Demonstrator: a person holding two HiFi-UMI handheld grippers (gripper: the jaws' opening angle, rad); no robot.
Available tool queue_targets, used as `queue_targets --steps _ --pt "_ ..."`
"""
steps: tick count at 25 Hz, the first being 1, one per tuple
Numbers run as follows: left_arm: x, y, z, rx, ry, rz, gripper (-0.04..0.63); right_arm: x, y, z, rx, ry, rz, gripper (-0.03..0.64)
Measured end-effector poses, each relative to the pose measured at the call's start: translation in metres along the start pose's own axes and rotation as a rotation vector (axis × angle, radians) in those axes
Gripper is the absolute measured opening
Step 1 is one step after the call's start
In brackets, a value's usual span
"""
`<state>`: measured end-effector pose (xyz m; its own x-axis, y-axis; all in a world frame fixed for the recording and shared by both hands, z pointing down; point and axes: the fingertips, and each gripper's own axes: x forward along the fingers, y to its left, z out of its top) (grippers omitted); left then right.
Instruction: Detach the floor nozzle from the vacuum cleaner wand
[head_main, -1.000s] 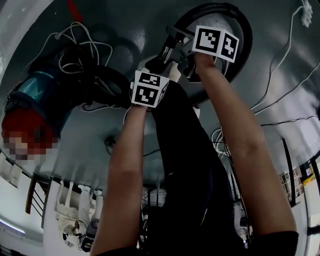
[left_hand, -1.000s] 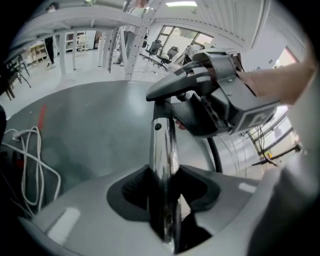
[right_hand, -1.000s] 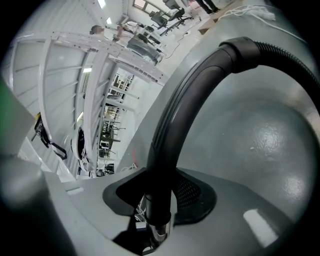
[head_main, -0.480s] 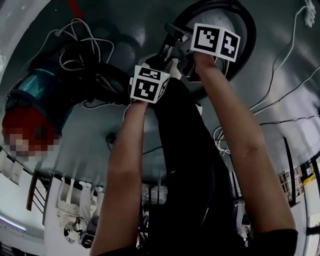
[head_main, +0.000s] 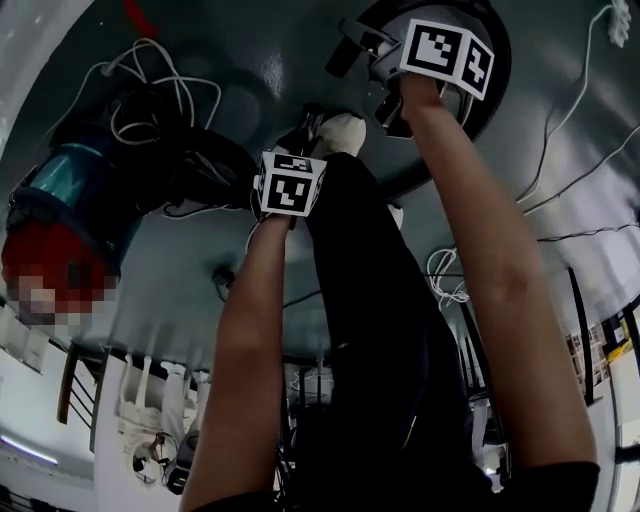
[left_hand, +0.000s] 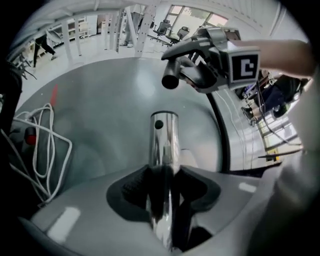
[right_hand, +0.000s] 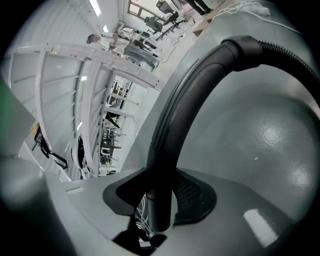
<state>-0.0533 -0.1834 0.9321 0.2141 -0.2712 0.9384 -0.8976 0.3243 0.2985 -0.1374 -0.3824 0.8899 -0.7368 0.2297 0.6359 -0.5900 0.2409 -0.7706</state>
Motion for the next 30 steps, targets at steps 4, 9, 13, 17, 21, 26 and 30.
queue_targets --steps 4,9,13,17,21,26,30 --pt "-0.002 0.008 0.006 -0.024 -0.008 0.021 0.161 0.01 -0.014 -0.017 0.034 0.009 -0.037 0.158" --pt "-0.004 0.009 0.011 -0.026 -0.019 0.034 0.163 0.008 -0.022 -0.009 0.043 -0.025 -0.069 0.161" --pt "-0.004 0.013 0.015 -0.03 -0.015 0.063 0.163 0.005 -0.025 -0.005 0.066 -0.039 -0.07 0.164" --pt "-0.002 0.017 0.019 -0.04 -0.012 0.084 0.163 0.004 -0.029 0.002 0.073 -0.075 -0.079 0.166" --pt "-0.001 0.029 0.025 -0.06 -0.025 0.138 0.163 0.005 -0.033 0.004 0.055 -0.084 -0.112 0.17" --pt "-0.003 0.049 0.038 -0.207 -0.108 0.21 0.189 0.002 -0.037 0.002 -0.141 -0.051 -0.217 0.218" --pt "-0.017 0.06 0.06 -0.244 -0.232 0.273 0.196 -0.004 -0.038 -0.007 -0.183 -0.036 -0.216 0.241"
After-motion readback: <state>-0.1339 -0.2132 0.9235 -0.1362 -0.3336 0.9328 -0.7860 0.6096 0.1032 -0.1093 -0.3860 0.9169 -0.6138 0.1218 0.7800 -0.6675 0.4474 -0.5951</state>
